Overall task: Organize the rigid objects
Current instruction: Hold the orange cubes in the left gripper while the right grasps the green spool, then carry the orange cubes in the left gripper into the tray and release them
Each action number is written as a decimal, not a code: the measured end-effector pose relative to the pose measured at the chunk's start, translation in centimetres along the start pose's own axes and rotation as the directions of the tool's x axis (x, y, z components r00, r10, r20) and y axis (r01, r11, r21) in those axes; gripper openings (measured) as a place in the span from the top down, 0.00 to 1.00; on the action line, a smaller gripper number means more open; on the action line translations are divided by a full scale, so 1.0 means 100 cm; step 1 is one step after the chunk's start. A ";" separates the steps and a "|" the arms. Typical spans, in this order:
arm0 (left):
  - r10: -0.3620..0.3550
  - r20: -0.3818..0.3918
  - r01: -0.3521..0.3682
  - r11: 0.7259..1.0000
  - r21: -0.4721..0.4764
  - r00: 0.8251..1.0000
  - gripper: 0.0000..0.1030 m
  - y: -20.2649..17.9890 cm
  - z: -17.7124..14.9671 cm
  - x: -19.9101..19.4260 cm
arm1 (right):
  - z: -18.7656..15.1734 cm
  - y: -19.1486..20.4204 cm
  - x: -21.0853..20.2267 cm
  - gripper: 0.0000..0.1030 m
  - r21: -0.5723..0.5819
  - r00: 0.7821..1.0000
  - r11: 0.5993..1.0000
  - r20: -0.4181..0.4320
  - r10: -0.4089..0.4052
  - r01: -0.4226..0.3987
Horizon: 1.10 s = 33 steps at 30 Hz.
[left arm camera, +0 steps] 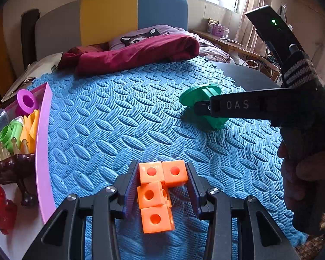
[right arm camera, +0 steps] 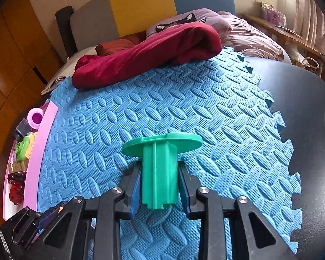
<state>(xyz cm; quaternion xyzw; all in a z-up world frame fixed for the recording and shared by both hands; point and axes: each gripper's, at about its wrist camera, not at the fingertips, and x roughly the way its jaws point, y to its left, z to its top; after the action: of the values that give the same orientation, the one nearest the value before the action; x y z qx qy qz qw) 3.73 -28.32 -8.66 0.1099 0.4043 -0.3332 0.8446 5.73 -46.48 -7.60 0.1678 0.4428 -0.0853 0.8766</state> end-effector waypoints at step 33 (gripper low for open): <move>-0.005 0.083 0.004 1.000 0.018 0.997 0.60 -0.008 0.002 -0.068 | -0.012 0.023 0.006 0.70 -0.124 0.987 0.984 0.116 -0.110 0.125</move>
<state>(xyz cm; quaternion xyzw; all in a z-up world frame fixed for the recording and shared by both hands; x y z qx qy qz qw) 0.27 -25.77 -3.32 0.1025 0.3663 -0.3429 0.8589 5.84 -43.91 -8.25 0.0787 0.4083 -0.1167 0.9019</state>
